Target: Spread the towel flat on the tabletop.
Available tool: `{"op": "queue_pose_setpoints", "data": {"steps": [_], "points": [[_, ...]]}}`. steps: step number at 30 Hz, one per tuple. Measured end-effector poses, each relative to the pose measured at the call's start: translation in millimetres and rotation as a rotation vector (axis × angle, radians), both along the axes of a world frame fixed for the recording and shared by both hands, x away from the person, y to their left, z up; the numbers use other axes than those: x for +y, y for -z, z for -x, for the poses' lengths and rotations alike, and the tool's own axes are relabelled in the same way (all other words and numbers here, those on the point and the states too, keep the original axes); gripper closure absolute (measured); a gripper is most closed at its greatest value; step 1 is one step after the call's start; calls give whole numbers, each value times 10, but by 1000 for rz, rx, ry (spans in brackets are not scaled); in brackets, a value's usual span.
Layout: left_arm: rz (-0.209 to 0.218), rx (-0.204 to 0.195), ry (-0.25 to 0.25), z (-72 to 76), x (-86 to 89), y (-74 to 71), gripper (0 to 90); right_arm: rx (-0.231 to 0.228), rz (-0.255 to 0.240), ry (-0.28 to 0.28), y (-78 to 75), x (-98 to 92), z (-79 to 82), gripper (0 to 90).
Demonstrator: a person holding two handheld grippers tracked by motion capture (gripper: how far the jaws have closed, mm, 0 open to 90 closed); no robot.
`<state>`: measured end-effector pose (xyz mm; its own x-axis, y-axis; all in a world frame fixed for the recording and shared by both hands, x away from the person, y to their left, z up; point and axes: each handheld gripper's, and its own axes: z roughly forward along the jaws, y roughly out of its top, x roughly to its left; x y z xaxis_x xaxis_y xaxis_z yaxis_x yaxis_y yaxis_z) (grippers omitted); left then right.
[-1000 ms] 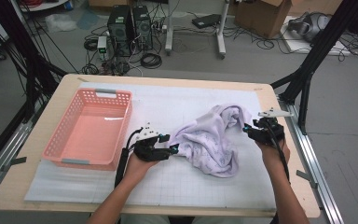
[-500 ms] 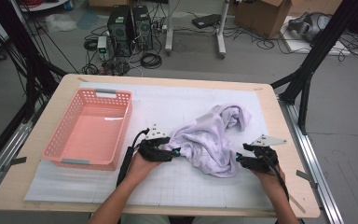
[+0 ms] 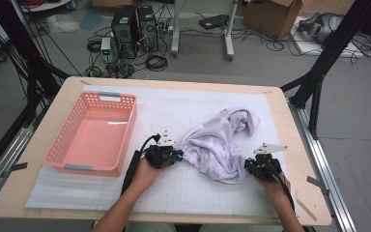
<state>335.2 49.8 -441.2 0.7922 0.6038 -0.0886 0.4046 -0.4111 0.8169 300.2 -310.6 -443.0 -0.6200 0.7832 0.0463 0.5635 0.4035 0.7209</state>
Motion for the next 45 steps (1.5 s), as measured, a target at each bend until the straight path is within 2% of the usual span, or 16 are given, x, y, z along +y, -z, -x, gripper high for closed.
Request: {"op": "queue_pose_setpoints", "data": {"steps": [4, 5, 8, 10, 14, 19, 20, 21, 22, 23, 25, 28, 31, 34, 39, 45], "points": [[107, -28, -54, -43, 105, -127, 862, -98, -58, 19, -175, -78, -3, 900], [131, -29, -63, -75, 130, -168, 862, -98, -58, 19, -175, -78, -3, 900], [158, -40, -80, -174, 162, -287, 861, -162, -80, 79, -355, -154, -134, 900], [171, -44, -98, -253, 161, -331, 861, -165, -75, 97, -384, -160, -184, 900], [169, -45, -146, -414, 146, -344, 861, -174, -56, 154, -416, -175, -477, 900], [133, -32, -177, -492, 138, -281, 861, -188, -45, 211, -435, -196, -620, 900], [137, -28, -178, -493, 140, -277, 860, -208, -24, 272, -449, -252, -663, 900], [135, -28, -177, -489, 140, -277, 860, -208, -24, 272, -449, -252, -663, 900], [129, -29, -176, -485, 141, -281, 859, -214, -24, 355, -451, -353, -695, 900], [126, -34, -176, -480, 142, -286, 859, -214, -24, 355, -451, -353, -695, 900], [123, -46, -189, -479, 150, -296, 853, -168, -59, 420, -411, -503, -723, 900], [121, -39, -209, -487, 157, -285, 828, -154, -48, 383, -386, -503, -696, 900], [126, -27, -228, -450, 137, -269, 568, -162, -16, 334, -371, -468, -598, 837], [110, -29, -177, -369, 110, -302, 462, -187, -2, 341, -378, -490, -490, 727], [148, -56, -92, -228, 50, -415, 441, -259, 52, 335, -437, -550, -206, 689], [93, 0, -26, -155, -114, -242, 447, -304, 21, 343, -522, -612, -38, 652]]}}
